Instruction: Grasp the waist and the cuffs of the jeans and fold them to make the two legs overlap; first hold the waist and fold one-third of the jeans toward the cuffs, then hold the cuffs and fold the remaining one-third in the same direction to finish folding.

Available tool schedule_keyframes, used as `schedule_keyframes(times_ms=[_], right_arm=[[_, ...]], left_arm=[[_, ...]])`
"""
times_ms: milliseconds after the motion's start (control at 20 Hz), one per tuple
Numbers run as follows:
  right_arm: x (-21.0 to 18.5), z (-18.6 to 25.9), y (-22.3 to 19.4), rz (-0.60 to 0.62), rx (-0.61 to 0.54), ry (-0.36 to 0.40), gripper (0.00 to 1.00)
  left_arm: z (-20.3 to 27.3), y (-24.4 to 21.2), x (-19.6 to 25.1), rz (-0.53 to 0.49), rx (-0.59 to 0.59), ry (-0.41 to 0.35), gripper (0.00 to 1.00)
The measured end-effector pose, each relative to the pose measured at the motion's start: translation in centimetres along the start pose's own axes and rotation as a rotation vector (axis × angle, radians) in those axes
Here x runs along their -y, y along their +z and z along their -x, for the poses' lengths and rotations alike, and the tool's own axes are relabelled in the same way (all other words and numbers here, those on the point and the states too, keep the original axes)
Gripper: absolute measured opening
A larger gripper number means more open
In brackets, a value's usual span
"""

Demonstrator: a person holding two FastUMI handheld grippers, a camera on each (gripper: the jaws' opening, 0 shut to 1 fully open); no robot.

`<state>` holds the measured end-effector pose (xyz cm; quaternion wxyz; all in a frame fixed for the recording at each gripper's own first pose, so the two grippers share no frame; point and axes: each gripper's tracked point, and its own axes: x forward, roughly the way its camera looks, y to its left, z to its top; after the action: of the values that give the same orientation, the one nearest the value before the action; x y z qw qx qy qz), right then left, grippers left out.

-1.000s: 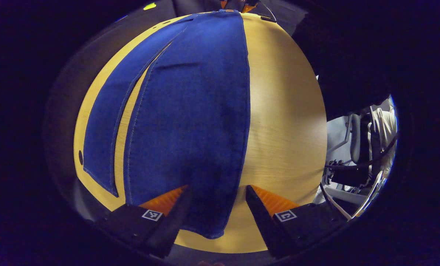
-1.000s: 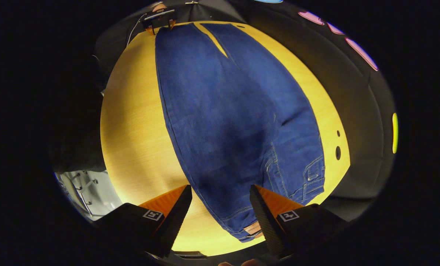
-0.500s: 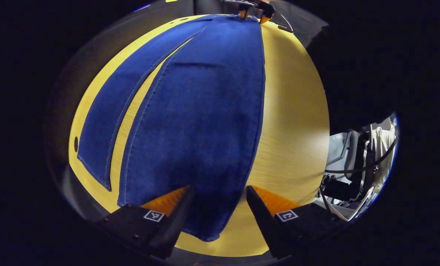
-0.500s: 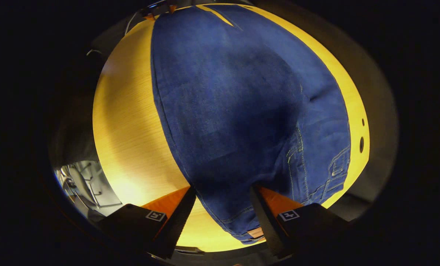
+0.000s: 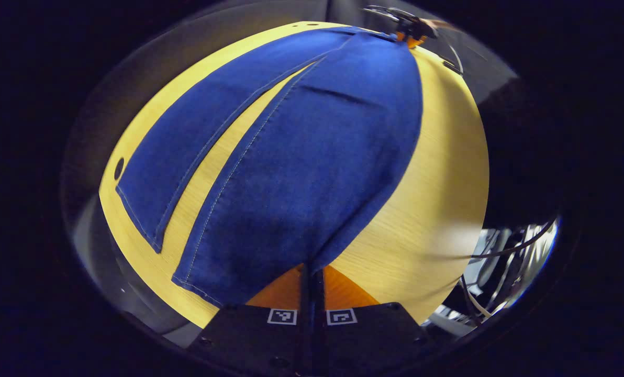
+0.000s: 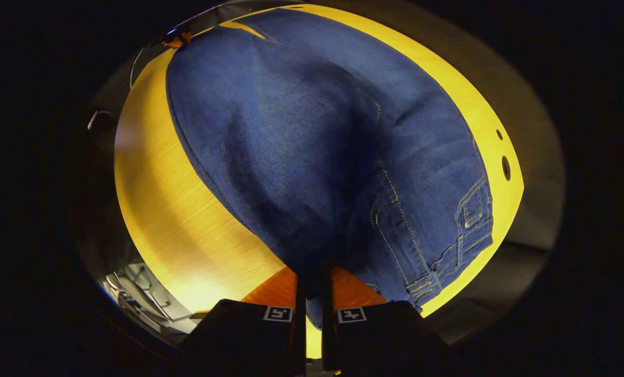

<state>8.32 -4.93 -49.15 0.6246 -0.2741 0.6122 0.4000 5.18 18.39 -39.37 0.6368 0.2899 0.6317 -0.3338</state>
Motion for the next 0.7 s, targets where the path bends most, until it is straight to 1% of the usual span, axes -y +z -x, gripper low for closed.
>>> schedule_keyframes(times_ms=[100, 250, 350, 500, 650, 700], right_arm=[[0.1, 1.3, 0.7, -0.048, 0.034, 0.003, 0.16], [0.2, 4.1, 1.5, -0.106, 0.092, 0.013, 0.16], [0.9, 6.1, 2.2, -0.140, 0.132, 0.009, 0.16], [2.5, 9.0, 3.5, -0.211, 0.185, -0.007, 0.16], [4.8, 10.8, 4.9, -0.335, 0.195, 0.007, 0.16], [6.3, 11.3, 5.8, -0.369, 0.211, 0.000, 0.15]], left_arm=[[1.1, 1.0, -0.7, 0.010, 0.046, 0.025, 0.06], [4.1, 2.8, -1.1, 0.010, 0.115, 0.024, 0.06], [6.3, 4.1, -2.4, 0.040, 0.167, 0.042, 0.06], [9.3, 6.7, -4.1, 0.124, 0.259, 0.067, 0.06], [12.4, 9.7, -6.6, 0.254, 0.348, 0.096, 0.06], [13.4, 10.7, -7.4, 0.296, 0.370, 0.106, 0.06]])
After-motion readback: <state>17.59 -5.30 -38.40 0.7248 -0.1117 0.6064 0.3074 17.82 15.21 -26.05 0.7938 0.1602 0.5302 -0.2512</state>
